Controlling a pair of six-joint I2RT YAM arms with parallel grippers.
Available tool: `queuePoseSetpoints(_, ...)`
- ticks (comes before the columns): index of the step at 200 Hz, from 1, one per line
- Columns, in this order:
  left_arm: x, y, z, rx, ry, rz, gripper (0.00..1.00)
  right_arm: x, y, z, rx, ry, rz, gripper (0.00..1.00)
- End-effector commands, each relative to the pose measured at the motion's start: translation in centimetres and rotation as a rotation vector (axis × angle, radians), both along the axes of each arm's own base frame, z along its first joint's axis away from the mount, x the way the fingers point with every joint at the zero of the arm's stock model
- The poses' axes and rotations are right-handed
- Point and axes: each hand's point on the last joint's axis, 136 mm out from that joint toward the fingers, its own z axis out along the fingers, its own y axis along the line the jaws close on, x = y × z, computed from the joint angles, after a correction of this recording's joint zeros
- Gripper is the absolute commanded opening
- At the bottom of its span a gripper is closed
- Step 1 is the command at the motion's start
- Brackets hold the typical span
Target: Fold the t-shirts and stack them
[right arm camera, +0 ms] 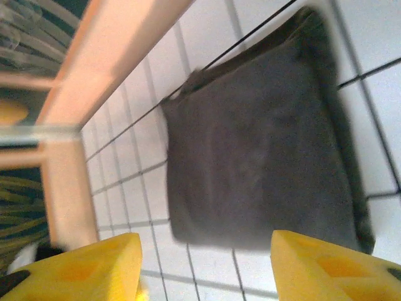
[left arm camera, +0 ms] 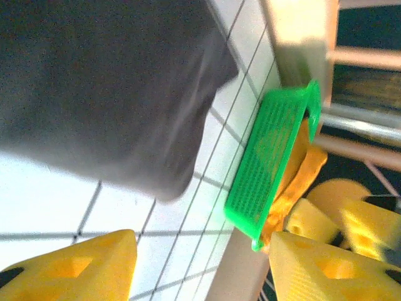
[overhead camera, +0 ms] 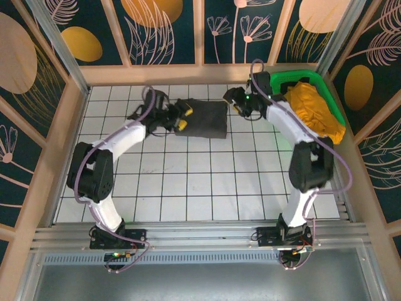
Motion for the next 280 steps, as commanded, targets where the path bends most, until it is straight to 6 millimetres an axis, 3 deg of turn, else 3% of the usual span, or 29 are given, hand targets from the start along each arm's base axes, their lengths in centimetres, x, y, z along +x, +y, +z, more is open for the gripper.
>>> queuePoseSetpoints(1, -0.7, -3.0, -1.4, -0.106, 0.051, 0.066, 0.63, -2.4, 0.3, 1.3, 0.081, -0.1, 0.002, 0.6)
queuePoseSetpoints(29, -0.1, -5.3, -4.0, -0.192, 0.123, 0.113, 0.64, -5.3, -0.7, 0.9, 0.11, -0.087, -0.026, 0.63)
queuePoseSetpoints(63, -0.4, -8.3, -7.4, -0.129, 0.218, 0.091, 0.65, -6.4, -2.0, 0.1, 0.083, -0.053, -0.051, 0.64)
queuePoseSetpoints(86, -0.9, -8.7, -9.8, -0.104, 0.271, 0.137, 0.66, -6.4, -2.6, 0.7, 0.09, -0.064, -0.063, 0.64)
queuePoseSetpoints(126, 1.4, -8.7, -11.5, -0.078, 0.243, 0.208, 0.65, -6.9, -3.2, 0.8, 0.093, -0.062, -0.067, 0.64)
queuePoseSetpoints(164, 3.7, -8.8, -12.3, -0.101, 0.199, 0.287, 0.56, -7.1, -4.0, 0.5, 0.097, -0.052, -0.074, 0.64)
queuePoseSetpoints(192, 5.3, -8.9, -12.8, -0.109, 0.185, 0.321, 0.37, -6.8, -4.0, 0.2, 0.105, -0.045, -0.075, 0.64)
queuePoseSetpoints(216, 6.6, -6.6, -12.7, -0.075, 0.157, 0.368, 0.12, -6.4, -4.0, 0.0, 0.105, -0.036, -0.077, 0.63)
queuePoseSetpoints(229, 7.0, -4.7, -12.6, -0.063, 0.152, 0.388, 0.03, -6.1, -4.1, 0.0, 0.104, -0.037, -0.081, 0.62)
queuePoseSetpoints(248, 7.3, -0.5, -12.2, -0.03, 0.129, 0.43, 0.0, -5.7, -4.3, -0.1, 0.102, -0.036, -0.085, 0.62)
queuePoseSetpoints(280, 7.4, 8.9, -11.9, 0.053, 0.078, 0.492, 0.0, -4.7, -3.9, -0.1, 0.109, -0.038, -0.071, 0.62)
